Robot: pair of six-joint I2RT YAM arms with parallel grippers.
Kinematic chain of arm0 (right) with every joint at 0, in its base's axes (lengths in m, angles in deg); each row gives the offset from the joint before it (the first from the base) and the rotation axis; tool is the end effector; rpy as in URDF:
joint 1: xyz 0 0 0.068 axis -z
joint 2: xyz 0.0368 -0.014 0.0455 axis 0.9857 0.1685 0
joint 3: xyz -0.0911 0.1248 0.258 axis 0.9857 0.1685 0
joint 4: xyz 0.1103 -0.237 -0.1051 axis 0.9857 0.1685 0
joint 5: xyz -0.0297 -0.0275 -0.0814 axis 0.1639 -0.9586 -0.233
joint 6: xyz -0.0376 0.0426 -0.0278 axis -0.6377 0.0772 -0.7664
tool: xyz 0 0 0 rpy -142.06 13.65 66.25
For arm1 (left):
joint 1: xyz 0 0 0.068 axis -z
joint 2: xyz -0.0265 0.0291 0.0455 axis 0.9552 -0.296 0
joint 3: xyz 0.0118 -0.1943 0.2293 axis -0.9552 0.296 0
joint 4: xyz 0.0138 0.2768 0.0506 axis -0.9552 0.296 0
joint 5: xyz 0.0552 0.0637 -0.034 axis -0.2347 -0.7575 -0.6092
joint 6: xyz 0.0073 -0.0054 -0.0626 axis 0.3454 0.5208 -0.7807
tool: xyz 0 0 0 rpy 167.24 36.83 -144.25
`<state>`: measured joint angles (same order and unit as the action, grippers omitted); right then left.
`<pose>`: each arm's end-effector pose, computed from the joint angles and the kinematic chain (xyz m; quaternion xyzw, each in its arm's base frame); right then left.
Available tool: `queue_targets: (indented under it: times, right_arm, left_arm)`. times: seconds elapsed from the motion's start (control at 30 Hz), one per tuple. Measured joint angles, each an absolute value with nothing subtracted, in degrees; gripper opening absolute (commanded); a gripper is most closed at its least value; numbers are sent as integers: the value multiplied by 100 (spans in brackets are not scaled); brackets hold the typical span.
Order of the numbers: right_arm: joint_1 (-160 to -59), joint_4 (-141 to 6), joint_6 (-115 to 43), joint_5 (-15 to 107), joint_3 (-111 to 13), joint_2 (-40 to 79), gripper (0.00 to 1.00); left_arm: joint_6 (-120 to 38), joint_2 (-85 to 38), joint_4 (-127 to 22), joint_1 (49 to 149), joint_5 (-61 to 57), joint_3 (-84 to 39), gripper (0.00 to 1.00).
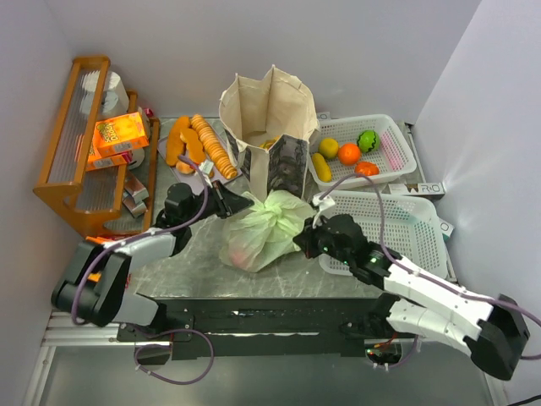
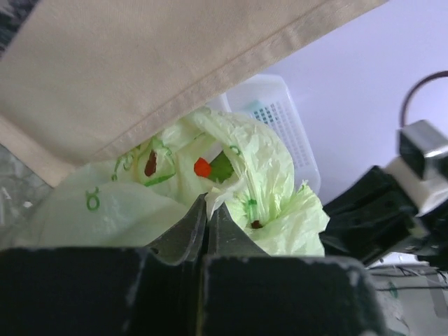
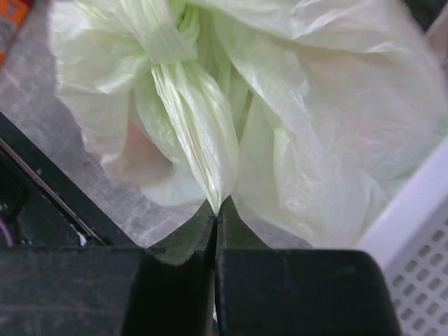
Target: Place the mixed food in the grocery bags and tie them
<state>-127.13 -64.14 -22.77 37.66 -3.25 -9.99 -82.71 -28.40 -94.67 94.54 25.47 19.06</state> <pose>0.1497 0.1593 0.2451 -0.1950 0.8258 0.2896 0.4430 0.2687 -0.1377 0.2278 0.0064 0.7329 -0.5702 0.3709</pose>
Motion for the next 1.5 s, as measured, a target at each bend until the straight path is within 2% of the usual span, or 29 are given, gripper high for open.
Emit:
queue_targets:
  times: [0.17, 0.27, 0.3, 0.37, 0.53, 0.63, 0.73, 0.8, 0.83, 0.87, 1.07, 1.3, 1.5]
  right_arm:
    - [-12713, -5887, -2321, 3429, -668, -1716, 2]
    - [-12702, -5761, -2318, 3331, -692, -1841, 11]
    - [-12689, -5737, -2318, 3328, -692, -1803, 19]
    - [-12654, -5752, -2297, 3359, -673, -1532, 28]
    - [-12638, -5870, -2275, 3505, -607, -1207, 34]
    - [-12638, -5918, -2279, 3599, -605, -1047, 31]
    - [-12636, -6036, -2297, 3674, -605, -929, 34]
    - [-12636, -6095, -2301, 3759, -605, -831, 30]
    - [-12638, -6123, -2308, 3785, -605, -785, 12]
    - [-12636, -6145, -2318, 3820, -605, -735, 1]
    - [-12636, -6060, -2338, 3748, -609, -667, 0]
    - [-12221, -5459, -2410, 3029, -837, -1668, 0]
    - [-11653, -5597, -2297, 2952, -703, -2212, 0]
  left_arm:
    - [-7783, -2075, -8702, 9445, 2213, 1895, 1]
    - [-7630, -1931, -8536, 9448, 2208, 1853, 1]
    - [-7609, -1933, -8520, 9445, 2213, 1853, 1]
    - [-7595, -1996, -8505, 9441, 2222, 1853, 1]
    - [-7703, -2208, -8662, 9397, 2326, 1893, 1]
    - [-7709, -2217, -8713, 9395, 2350, 1930, 1]
    - [-7707, -2217, -8732, 9395, 2353, 1932, 1]
    - [-7707, -2217, -8743, 9397, 2355, 1932, 1]
    - [-7707, -2217, -8745, 9397, 2359, 1932, 1]
    - [-7707, -2217, -8750, 9397, 2361, 1932, 1]
    - [-7689, -2110, -8654, 9397, 2191, 1974, 1]
    - [-7591, -956, -7795, 9314, 1426, 2269, 1]
    - [-7713, -206, -7482, 8919, 1413, 2513, 1]
